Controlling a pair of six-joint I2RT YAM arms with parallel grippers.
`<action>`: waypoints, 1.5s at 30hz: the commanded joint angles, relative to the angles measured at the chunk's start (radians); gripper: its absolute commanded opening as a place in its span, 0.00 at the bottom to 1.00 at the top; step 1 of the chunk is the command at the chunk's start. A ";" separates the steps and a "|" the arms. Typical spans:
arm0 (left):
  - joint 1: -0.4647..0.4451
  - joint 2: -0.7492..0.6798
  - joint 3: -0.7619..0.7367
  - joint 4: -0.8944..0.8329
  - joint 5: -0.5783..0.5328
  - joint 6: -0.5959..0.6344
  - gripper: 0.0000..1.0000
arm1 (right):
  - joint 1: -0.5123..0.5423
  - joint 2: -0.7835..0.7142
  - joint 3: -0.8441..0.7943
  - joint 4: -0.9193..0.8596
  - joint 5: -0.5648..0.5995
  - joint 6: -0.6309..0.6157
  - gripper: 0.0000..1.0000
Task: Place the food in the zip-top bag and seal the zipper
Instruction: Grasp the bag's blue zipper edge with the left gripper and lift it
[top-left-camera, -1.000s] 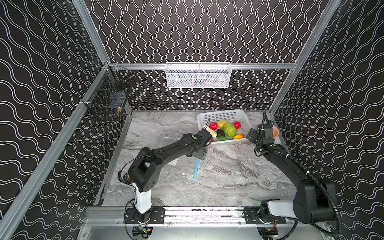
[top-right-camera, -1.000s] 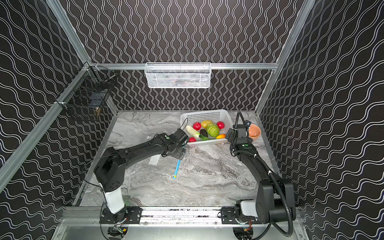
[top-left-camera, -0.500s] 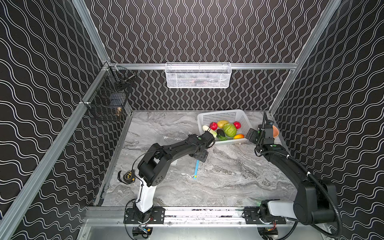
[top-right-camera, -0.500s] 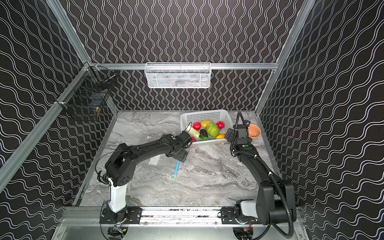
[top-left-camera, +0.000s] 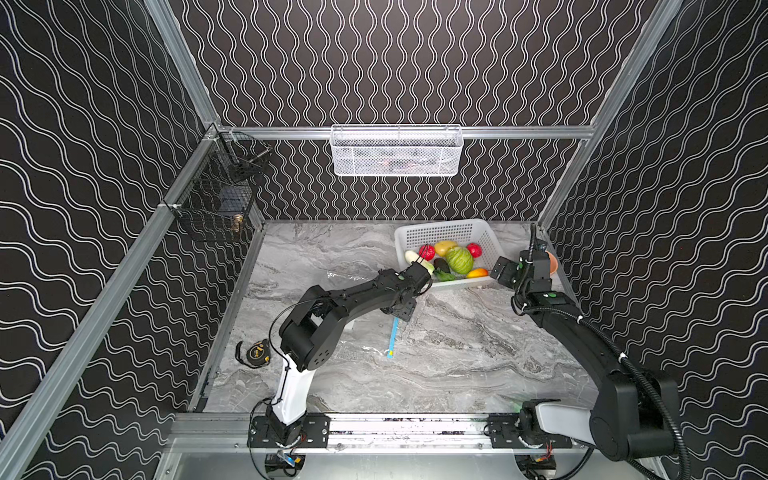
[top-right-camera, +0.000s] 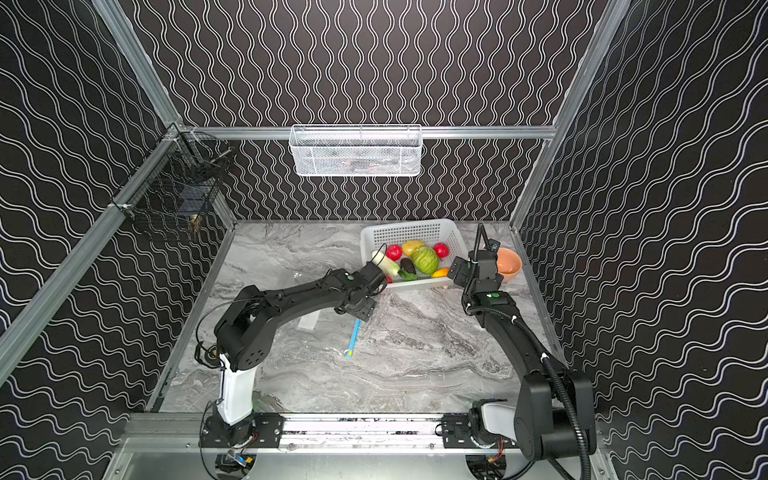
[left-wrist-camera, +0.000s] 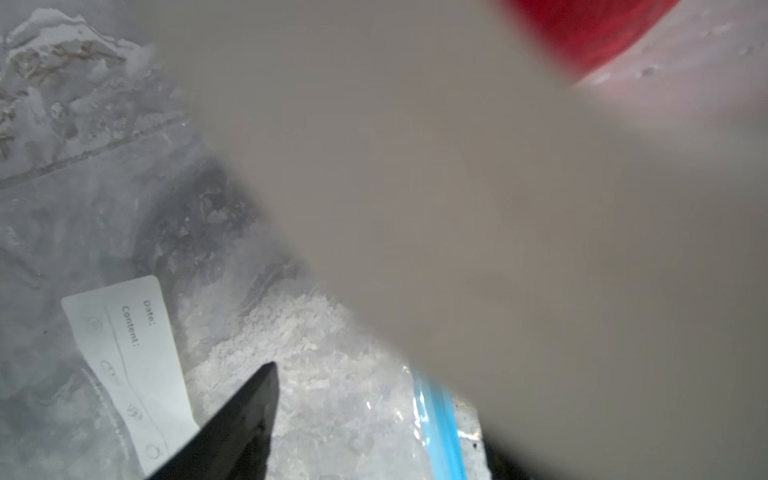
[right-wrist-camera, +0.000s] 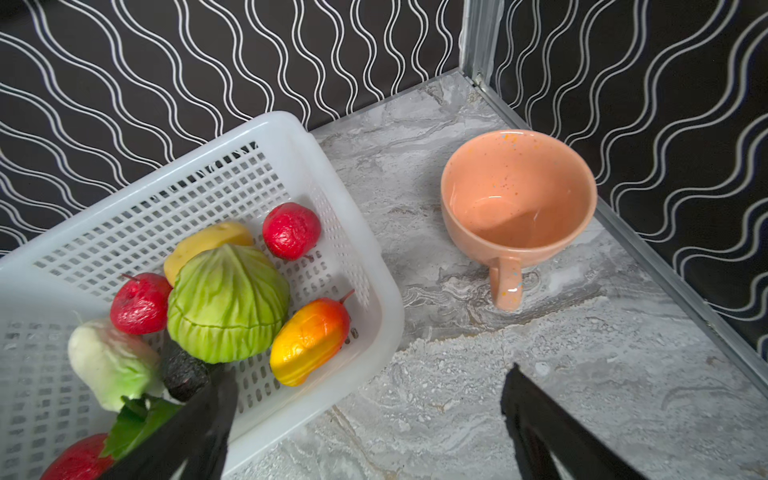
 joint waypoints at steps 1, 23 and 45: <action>0.000 0.016 -0.002 -0.054 0.005 0.023 0.71 | 0.001 -0.004 0.003 0.026 -0.006 -0.010 0.99; 0.000 -0.063 -0.033 -0.088 -0.024 0.028 0.75 | 0.001 -0.012 -0.004 0.039 -0.018 -0.008 0.99; 0.000 -0.172 -0.189 -0.076 0.047 -0.024 0.90 | 0.001 -0.010 -0.034 0.059 -0.039 0.013 0.99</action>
